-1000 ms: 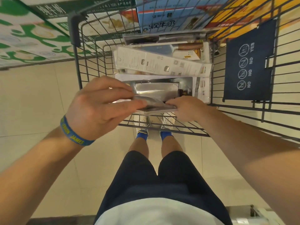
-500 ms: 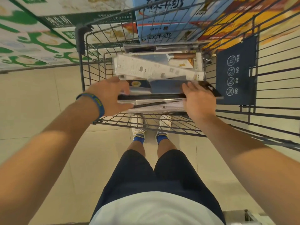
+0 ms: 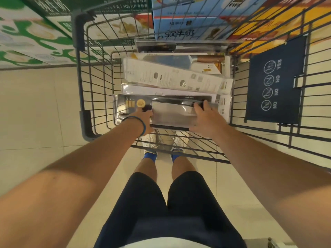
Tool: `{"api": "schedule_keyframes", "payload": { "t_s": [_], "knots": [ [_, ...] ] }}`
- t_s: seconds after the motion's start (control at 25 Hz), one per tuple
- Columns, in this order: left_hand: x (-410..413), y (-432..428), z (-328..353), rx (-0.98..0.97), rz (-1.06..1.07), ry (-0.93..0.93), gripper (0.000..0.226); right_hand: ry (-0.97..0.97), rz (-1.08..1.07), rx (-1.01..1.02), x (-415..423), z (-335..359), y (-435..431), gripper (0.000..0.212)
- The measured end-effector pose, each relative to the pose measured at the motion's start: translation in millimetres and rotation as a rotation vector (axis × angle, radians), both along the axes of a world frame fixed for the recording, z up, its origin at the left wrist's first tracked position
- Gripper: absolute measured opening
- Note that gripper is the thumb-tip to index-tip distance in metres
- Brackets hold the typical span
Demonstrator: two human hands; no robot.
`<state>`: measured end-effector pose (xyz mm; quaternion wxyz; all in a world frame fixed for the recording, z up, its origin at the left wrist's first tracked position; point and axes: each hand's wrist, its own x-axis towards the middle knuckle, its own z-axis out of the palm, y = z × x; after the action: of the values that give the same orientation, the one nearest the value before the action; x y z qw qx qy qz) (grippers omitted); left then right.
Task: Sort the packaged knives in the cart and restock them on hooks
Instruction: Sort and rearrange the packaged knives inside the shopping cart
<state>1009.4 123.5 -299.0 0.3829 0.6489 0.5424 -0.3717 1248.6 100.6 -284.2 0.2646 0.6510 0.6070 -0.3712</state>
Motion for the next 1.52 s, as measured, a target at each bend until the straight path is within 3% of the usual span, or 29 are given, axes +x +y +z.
{"api": "schedule_keyframes", "payload": {
  "t_s": [0.16,0.36,0.44,0.52,0.64,0.84,0.92,1.04,1.12,1.24,1.36,1.52],
  "knots": [
    [-10,9,-21,0.293,-0.006,0.039,0.077,-0.095,-0.284,-0.076,17,-18,4,0.112],
    [-11,21,-34,0.448,-0.11,0.049,0.071,0.056,-0.601,-0.014,33,-30,3,0.107],
    [-13,20,-36,0.427,-0.216,0.087,0.064,0.038,-0.519,-0.07,39,-25,0,0.089],
    [-13,14,-30,0.279,-0.267,0.073,0.053,-0.025,-0.343,-0.121,35,-16,0,0.068],
    [-8,16,-13,0.16,-0.291,0.013,0.037,-0.232,-0.042,-0.131,15,2,11,0.059],
    [-24,-7,28,0.162,-0.345,-0.087,0.032,-0.255,0.12,-0.205,-3,33,0,0.038],
    [-32,-11,45,0.147,-0.253,-0.079,0.035,-0.227,0.085,-0.179,-7,47,-10,0.042],
    [-34,-7,70,0.054,-0.181,0.014,0.046,-0.032,-0.049,-0.215,-11,67,-25,0.054],
    [-30,-17,83,-0.034,-0.009,-0.07,0.056,0.071,-0.145,-0.214,-14,81,-35,0.06],
    [-13,-48,96,0.105,0.058,-0.27,0.054,0.068,-0.174,-0.071,-21,101,-48,0.059],
    [-10,-61,94,0.298,0.067,-0.264,0.044,0.039,-0.276,0.186,-26,121,-63,0.038],
    [-18,-62,82,0.357,0.085,-0.287,0.039,0.025,-0.38,0.498,1,148,-53,0.026]
  ]
}}
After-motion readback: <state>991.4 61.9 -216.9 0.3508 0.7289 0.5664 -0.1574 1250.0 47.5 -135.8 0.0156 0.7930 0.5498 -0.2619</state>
